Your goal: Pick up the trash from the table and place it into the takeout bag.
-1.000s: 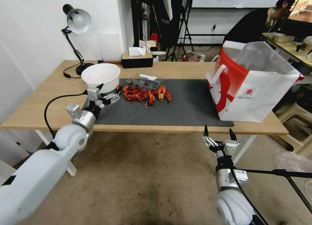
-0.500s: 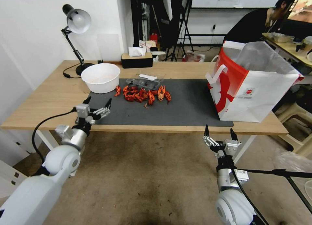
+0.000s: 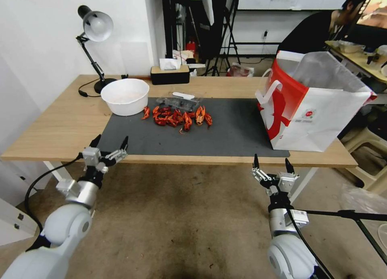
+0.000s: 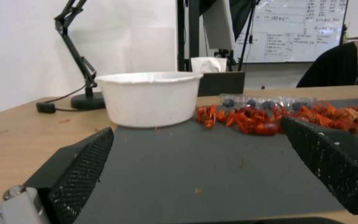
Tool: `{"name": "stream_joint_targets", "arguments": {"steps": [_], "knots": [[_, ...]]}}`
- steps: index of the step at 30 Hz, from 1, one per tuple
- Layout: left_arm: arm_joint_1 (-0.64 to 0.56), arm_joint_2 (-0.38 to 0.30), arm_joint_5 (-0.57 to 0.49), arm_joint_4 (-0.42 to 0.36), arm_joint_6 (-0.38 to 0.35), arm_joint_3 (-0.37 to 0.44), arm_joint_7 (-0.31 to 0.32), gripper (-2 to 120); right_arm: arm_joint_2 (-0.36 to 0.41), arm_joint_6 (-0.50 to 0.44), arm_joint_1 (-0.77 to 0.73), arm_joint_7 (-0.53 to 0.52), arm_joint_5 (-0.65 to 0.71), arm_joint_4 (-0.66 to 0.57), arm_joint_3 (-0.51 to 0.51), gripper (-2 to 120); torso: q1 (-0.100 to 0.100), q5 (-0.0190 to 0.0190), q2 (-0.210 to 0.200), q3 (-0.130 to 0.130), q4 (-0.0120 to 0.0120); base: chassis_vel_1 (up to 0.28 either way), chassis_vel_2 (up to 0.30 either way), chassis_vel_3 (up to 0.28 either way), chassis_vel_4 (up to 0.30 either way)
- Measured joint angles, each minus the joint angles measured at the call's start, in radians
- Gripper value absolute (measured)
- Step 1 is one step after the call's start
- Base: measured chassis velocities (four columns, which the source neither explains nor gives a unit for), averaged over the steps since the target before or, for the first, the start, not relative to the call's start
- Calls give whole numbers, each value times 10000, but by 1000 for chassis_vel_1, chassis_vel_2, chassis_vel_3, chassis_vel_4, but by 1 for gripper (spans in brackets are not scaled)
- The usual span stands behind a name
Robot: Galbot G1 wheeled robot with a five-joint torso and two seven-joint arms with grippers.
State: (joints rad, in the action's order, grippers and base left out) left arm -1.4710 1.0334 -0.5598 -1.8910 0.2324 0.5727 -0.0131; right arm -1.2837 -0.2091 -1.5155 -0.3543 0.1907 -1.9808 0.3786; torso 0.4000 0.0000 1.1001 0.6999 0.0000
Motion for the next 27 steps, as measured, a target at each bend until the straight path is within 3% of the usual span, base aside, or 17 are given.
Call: {"name": "stream_joint_targets", "arguments": {"steps": [16, 27], "knots": [[-907, 627, 353, 34, 664, 354, -204, 100, -26, -3, 44, 124, -71, 93, -47, 100, 0, 0, 0, 0, 0, 0, 0, 0, 0], [-933, 663, 527, 40, 829, 367, -206, 100, -65, -168, 14, 326, -98, 201, -83, 100, 0, 0, 0, 0, 0, 0, 0, 0, 0]]}}
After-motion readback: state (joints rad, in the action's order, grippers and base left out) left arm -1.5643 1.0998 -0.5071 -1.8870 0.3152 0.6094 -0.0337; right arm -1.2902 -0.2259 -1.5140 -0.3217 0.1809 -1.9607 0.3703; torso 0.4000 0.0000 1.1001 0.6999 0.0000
